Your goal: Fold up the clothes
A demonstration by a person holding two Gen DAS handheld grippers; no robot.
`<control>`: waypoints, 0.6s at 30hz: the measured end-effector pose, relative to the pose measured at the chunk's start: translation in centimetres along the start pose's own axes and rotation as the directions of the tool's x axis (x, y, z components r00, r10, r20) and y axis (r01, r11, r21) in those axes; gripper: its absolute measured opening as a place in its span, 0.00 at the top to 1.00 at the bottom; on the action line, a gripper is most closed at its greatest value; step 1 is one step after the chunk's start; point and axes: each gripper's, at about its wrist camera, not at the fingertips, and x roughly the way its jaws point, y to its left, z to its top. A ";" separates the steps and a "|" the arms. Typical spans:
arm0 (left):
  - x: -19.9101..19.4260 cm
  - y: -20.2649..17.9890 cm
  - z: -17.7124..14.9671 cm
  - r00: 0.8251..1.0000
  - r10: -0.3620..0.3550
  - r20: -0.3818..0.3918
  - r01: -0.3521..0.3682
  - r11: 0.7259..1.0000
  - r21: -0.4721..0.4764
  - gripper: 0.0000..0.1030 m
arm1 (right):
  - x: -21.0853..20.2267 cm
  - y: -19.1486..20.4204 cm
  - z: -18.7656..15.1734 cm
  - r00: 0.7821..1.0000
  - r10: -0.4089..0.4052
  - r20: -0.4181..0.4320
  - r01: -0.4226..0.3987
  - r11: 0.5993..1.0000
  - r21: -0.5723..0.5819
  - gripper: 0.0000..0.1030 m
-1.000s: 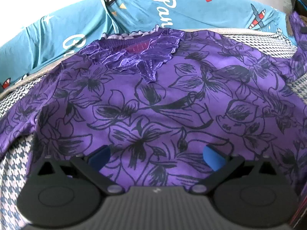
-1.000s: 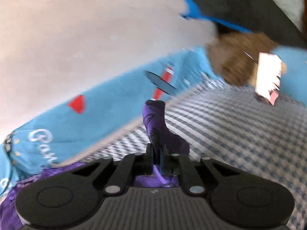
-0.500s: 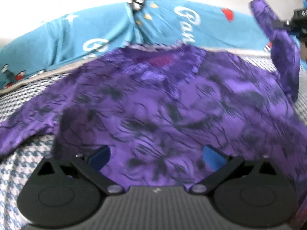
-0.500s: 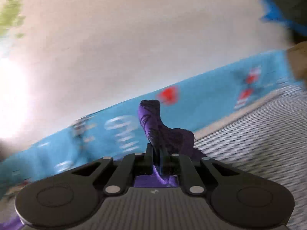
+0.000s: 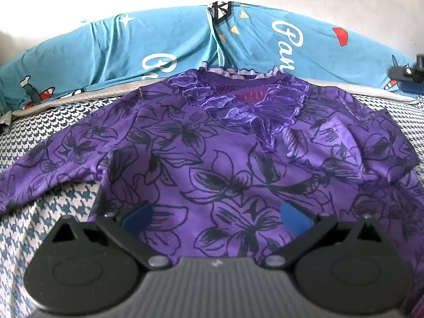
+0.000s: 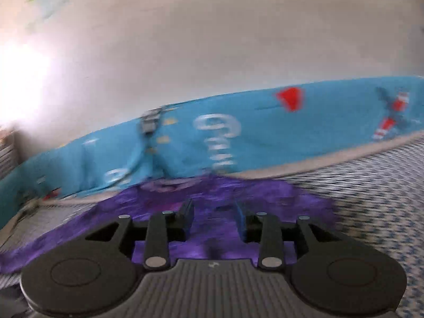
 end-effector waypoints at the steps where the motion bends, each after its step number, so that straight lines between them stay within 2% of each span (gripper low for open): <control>1: 0.0 -0.1 0.0 1.000 -0.002 -0.002 0.002 1.000 -0.001 0.00 | 0.1 -0.8 0.2 0.999 -0.050 0.000 0.050 0.999 0.020 0.66; 4: 0.2 -0.2 -0.1 1.000 -0.009 -0.007 0.009 1.000 -0.005 0.00 | 0.1 -3.3 0.7 0.988 -0.151 -0.015 0.152 0.986 0.063 0.61; 8: 0.3 -0.6 -0.2 1.000 -0.017 -0.016 0.017 1.000 -0.004 0.00 | 0.3 -6.5 1.0 0.974 -0.220 -0.055 0.226 0.963 0.146 0.58; 13: 0.6 -1.2 -0.4 1.000 -0.020 -0.023 0.020 1.000 0.012 0.00 | 0.8 -9.0 1.0 0.959 -0.266 -0.100 0.282 0.935 0.215 0.58; 18: 0.9 -1.3 -0.5 0.999 -0.020 -0.034 0.021 1.000 0.015 0.00 | 2.6 -8.3 1.3 0.962 -0.254 -0.104 0.270 0.946 0.181 0.56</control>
